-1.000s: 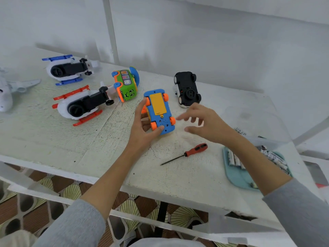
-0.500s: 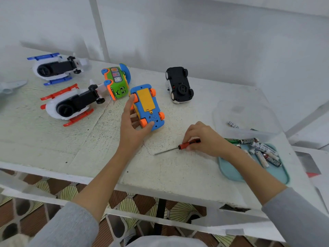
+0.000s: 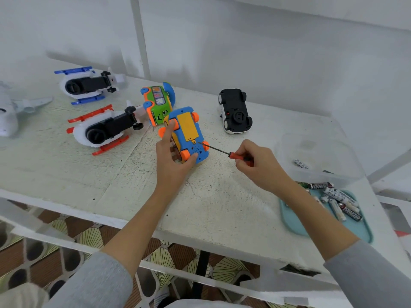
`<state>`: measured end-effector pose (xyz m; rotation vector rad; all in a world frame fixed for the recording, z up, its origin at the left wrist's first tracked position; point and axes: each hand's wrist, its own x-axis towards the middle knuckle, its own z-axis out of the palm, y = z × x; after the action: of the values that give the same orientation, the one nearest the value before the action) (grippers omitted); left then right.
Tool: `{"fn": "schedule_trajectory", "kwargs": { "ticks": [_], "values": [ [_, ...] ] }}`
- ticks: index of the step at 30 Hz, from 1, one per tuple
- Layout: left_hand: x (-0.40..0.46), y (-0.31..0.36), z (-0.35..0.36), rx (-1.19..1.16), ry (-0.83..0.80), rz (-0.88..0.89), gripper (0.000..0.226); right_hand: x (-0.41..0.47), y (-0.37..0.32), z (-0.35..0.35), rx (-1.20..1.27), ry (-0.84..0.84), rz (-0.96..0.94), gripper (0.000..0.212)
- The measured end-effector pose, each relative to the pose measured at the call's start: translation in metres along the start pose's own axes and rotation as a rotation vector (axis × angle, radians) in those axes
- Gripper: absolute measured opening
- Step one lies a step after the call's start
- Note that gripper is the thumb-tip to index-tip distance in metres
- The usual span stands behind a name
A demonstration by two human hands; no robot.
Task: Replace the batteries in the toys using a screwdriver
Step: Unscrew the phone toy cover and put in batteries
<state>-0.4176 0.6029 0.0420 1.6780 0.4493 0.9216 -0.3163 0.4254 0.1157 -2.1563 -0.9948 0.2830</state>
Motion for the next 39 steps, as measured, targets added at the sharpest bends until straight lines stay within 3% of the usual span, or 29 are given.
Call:
{"fn": "schedule_trajectory", "kwargs": {
  "ticks": [19,25,33,39],
  "values": [
    [0.0,-0.003,0.0,0.057,-0.019,0.012,0.083,0.004,-0.003,-0.002,-0.07,-0.035,-0.006,0.009],
    [-0.002,-0.005,0.001,0.135,-0.01,0.07,0.081,0.006,-0.004,-0.011,-0.224,-0.019,-0.058,0.003],
    [-0.001,-0.006,0.001,0.309,0.018,0.171,0.081,0.01,-0.012,-0.019,-0.441,-0.056,-0.144,0.024],
    [-0.001,-0.003,0.001,0.366,0.011,0.202,0.086,0.011,-0.018,-0.019,-0.354,0.017,-0.177,0.022]
  ]
}}
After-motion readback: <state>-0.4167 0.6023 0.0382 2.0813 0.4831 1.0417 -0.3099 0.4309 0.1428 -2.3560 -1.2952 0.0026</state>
